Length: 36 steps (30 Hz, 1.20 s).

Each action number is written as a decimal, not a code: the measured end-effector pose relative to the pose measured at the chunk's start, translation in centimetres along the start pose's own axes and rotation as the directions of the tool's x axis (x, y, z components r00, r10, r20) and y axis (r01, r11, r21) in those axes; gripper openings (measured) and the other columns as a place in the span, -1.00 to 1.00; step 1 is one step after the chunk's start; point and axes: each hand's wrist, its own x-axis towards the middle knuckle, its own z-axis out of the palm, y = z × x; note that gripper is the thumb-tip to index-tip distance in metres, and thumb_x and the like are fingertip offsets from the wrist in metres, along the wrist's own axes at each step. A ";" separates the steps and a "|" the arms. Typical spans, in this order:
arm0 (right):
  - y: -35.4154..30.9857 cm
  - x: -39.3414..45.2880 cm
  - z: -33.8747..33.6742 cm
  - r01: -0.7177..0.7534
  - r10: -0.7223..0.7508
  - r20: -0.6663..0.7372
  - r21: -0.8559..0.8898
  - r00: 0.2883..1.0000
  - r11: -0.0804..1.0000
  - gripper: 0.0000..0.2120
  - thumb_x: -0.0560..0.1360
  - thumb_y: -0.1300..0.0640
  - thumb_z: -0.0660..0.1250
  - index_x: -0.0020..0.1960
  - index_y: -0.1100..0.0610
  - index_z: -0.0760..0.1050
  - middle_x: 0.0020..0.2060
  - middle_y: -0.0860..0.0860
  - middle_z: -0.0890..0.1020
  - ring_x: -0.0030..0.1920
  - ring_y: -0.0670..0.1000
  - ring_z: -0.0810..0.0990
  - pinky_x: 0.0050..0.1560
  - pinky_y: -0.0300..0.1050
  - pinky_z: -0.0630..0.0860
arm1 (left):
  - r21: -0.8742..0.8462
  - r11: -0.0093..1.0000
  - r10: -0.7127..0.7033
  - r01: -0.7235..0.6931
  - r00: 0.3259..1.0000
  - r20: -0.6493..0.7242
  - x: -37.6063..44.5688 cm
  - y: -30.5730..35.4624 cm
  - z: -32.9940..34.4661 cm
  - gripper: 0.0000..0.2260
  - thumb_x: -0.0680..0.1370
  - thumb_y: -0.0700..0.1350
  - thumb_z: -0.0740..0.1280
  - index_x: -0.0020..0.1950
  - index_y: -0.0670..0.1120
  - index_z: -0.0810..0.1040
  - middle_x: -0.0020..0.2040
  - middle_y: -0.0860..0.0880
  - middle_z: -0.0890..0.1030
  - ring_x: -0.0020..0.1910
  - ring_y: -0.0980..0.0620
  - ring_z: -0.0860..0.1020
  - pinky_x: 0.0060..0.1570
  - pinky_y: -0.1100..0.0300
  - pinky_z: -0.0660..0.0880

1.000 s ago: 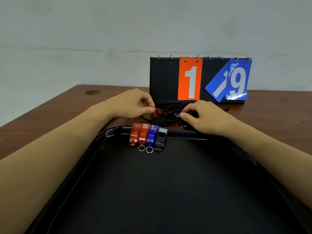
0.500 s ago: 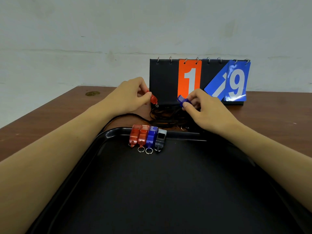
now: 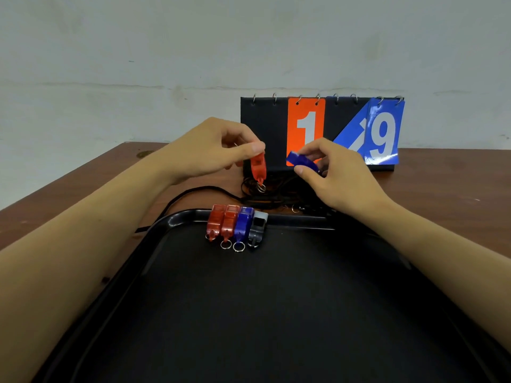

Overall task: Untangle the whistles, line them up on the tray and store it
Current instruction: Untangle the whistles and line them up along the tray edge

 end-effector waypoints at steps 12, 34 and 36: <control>0.0 -0.1 0.0 -0.007 0.007 0.003 0.006 1.000 1.000 -0.69 0.51 -0.05 0.48 0.20 -0.02 0.53 -0.02 -0.16 0.62 -0.17 -0.18 0.61 -0.19 -0.43 0.43 | -0.043 0.997 0.079 -0.068 0.909 0.409 -0.7 3.5 1.5 -0.83 0.54 0.01 0.46 0.01 -0.06 0.74 -0.10 0.02 0.77 -0.05 0.07 0.73 0.11 0.26 0.59; 0.4 0.1 0.3 0.016 -0.014 0.050 -0.030 0.999 0.999 -0.68 0.52 -0.07 0.47 0.21 -0.03 0.50 -0.08 -0.19 0.59 -0.17 -0.18 0.61 -0.20 -0.44 0.44 | 0.079 0.997 -0.038 0.002 0.892 0.451 -0.6 1.3 3.2 -0.86 0.57 0.00 0.46 0.04 -0.01 0.74 -0.11 0.15 0.74 -0.14 0.27 0.66 -0.07 0.46 0.48; 0.5 0.1 0.2 0.015 -0.014 0.052 -0.026 0.999 1.000 -0.68 0.52 -0.06 0.46 0.23 -0.03 0.51 -0.10 -0.21 0.59 -0.18 -0.18 0.61 -0.19 -0.44 0.44 | 0.070 0.998 -0.032 0.001 0.895 0.446 -0.5 1.2 3.2 -0.87 0.57 -0.01 0.46 0.04 -0.02 0.74 -0.09 0.11 0.74 -0.12 0.25 0.67 -0.03 0.43 0.51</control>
